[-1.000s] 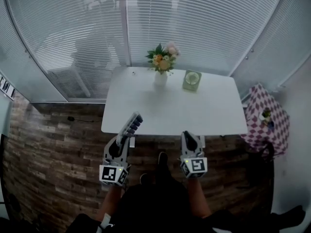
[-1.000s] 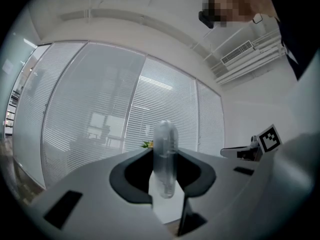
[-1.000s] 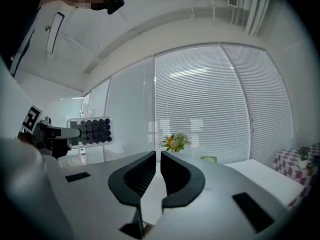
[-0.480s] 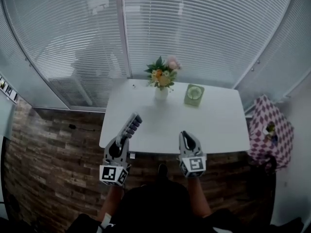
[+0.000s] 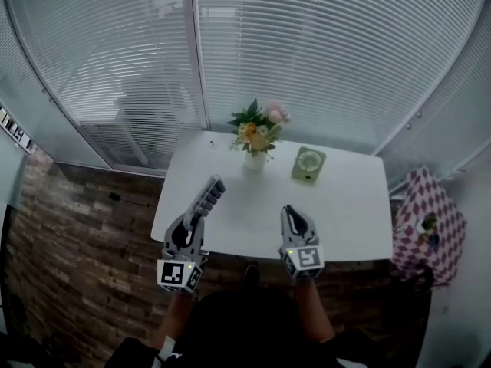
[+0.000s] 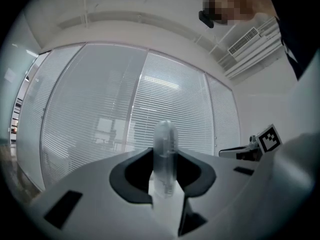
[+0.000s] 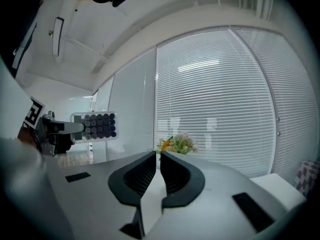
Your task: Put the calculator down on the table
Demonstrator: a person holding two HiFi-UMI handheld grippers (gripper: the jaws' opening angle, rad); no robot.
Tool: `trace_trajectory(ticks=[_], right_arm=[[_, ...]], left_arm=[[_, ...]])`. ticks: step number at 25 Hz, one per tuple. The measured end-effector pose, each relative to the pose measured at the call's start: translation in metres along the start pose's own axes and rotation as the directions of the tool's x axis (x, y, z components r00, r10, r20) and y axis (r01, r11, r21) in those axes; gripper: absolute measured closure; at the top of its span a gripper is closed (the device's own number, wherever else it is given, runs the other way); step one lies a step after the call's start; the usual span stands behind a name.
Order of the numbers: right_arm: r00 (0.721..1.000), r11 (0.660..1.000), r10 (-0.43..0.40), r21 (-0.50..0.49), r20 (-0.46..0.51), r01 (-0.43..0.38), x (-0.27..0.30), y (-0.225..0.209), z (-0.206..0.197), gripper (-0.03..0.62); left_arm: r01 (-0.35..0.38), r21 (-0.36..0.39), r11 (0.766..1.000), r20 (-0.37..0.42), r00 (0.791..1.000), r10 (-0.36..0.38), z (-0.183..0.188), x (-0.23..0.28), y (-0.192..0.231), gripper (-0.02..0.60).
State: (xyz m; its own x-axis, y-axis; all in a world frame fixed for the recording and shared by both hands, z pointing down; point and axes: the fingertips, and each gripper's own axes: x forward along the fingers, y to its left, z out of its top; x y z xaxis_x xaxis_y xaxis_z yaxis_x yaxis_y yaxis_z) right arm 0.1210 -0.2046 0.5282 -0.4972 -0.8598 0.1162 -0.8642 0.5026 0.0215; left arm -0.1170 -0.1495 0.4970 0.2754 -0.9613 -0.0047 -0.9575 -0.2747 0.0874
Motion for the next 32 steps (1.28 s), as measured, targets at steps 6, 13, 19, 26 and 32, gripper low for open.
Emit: trace_trajectory(ticks=[6,13,19,26,32], right_arm=[[0.999,0.999,0.049,-0.011,-0.003,-0.049,0.015,-0.02,0.002,0.585],[0.996,0.995,0.094,-0.011,0.009,-0.094,0.031,-0.034,0.0,0.585],[0.997,0.996,0.082,0.019,-0.011,-0.082,0.039,-0.04,-0.007,0.585],[0.999,0.999,0.045,0.017,-0.01,-0.045,0.055,-0.04,0.0,0.585],[1.0,1.0,0.021,0.023,-0.016,-0.021,0.07,-0.04,-0.001,0.585]], left_arm=[[-0.041,-0.006,0.999,0.007,0.999,0.041,-0.001,0.02,-0.008,0.482],[-0.074,0.002,0.997,0.001,0.997,0.074,-0.003,0.037,-0.014,0.482],[-0.064,0.006,0.998,0.009,0.998,0.064,0.006,0.05,-0.015,0.482],[-0.042,0.009,0.999,0.004,0.999,0.042,0.009,0.069,0.005,0.482],[-0.033,0.001,0.999,0.007,0.999,0.033,0.009,0.085,0.023,0.482]])
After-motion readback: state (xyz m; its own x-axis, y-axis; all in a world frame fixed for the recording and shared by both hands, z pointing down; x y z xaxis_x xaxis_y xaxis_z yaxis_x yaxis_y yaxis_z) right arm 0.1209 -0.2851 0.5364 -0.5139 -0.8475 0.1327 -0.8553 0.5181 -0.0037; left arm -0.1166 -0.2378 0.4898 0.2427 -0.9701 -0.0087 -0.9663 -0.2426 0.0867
